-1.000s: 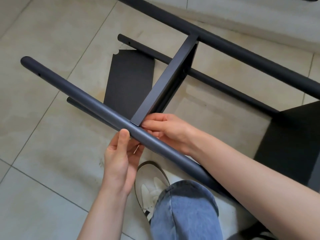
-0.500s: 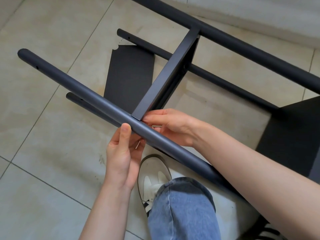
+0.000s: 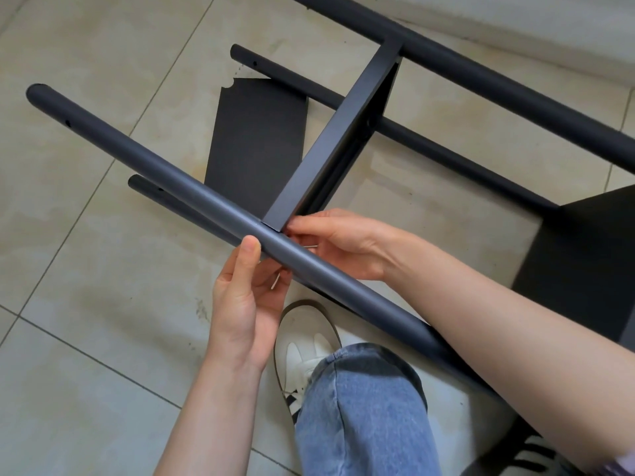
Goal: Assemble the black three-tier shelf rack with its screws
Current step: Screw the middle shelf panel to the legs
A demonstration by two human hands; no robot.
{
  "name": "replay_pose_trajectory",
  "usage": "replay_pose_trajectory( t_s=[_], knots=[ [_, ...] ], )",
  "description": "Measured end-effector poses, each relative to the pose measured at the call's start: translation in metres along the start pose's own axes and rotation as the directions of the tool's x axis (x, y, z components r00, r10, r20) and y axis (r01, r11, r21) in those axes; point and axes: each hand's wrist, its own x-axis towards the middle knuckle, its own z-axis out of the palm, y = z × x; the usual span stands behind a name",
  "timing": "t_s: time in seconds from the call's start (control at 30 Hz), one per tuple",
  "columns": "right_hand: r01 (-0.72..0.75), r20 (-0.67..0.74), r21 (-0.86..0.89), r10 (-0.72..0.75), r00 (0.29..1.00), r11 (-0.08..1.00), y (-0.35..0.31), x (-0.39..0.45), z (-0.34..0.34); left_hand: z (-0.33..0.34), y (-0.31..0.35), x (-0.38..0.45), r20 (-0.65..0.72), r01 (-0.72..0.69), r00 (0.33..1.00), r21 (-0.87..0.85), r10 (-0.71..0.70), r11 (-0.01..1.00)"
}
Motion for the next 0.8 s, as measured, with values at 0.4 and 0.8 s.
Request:
replay_pose_trajectory(
  t_s=[0.4,0.8],
  knots=[
    [0.022,-0.017,-0.040,-0.022,1.000,0.999,-0.0010,0.0019,-0.0002,0.0002,-0.0005,0.0006,-0.007,0.000,1.000,-0.002,0.000,1.000],
    [0.013,-0.009,-0.069,-0.013,1.000,0.998,0.0000,0.0005,-0.0037,-0.0005,-0.0021,0.0016,-0.014,0.006,1.000,-0.030,-0.006,1.000]
  ],
)
